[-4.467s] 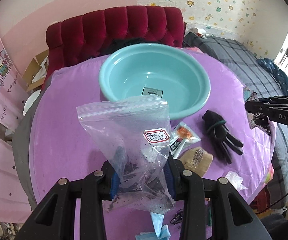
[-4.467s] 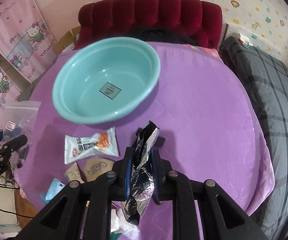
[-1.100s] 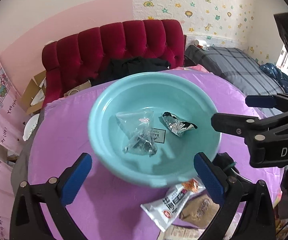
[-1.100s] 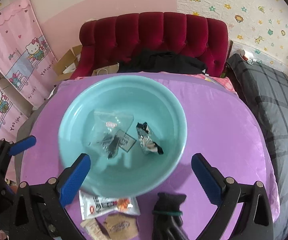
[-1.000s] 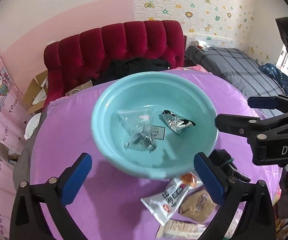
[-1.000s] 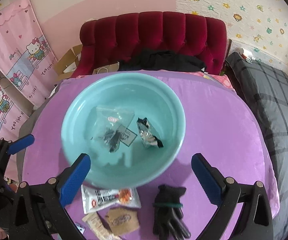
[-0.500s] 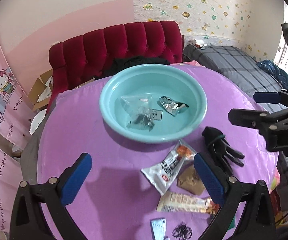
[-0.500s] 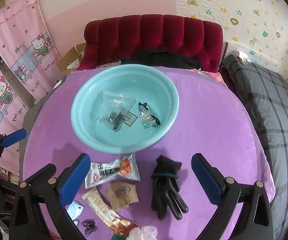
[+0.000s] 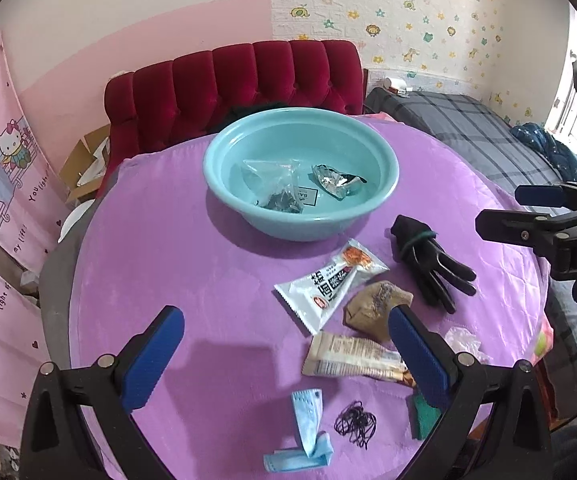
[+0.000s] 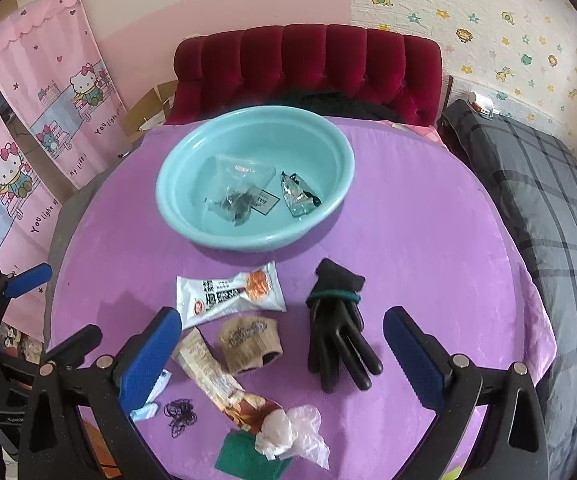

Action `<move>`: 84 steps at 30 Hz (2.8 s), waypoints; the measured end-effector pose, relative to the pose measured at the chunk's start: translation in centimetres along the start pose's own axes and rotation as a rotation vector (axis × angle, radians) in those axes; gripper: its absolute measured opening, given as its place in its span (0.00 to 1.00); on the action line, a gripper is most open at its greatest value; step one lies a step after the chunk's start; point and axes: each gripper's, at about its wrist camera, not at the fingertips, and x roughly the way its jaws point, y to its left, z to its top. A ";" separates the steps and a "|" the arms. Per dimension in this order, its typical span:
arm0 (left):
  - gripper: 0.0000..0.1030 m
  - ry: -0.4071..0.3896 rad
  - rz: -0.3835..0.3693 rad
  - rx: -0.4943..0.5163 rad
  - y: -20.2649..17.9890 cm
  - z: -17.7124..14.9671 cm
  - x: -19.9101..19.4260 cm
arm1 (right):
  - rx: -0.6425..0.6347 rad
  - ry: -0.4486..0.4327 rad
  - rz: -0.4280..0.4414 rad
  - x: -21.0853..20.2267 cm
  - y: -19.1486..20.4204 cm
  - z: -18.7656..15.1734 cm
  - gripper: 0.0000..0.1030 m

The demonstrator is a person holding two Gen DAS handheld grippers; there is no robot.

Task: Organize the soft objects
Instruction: 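Move both tools back toward the remaining items on the table, then grasp the blue mask with the left tool while the right tool grasps the white plastic bag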

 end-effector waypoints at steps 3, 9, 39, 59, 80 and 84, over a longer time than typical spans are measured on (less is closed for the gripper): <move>1.00 0.003 0.000 -0.006 0.0 -0.9 -0.4 | -0.011 -0.010 -0.007 -0.5 0.0 -1.0 1.00; 1.00 0.010 0.002 -0.011 -0.4 -2.8 -1.0 | -0.022 -0.004 -0.018 -0.6 -0.1 -3.0 1.00; 1.00 0.170 -0.031 -0.029 -1.3 -9.3 2.4 | -0.004 0.169 0.006 3.4 -0.8 -10.2 1.00; 1.00 0.324 -0.042 -0.042 0.3 -13.6 7.9 | 0.030 0.343 0.002 10.9 -2.3 -13.5 1.00; 0.18 0.296 -0.123 -0.054 -0.3 -11.9 7.0 | 0.022 0.279 0.051 8.9 -1.9 -12.2 0.34; 0.18 0.274 -0.132 -0.061 -0.4 -11.2 6.1 | 0.016 0.260 0.056 7.7 -1.6 -11.3 0.34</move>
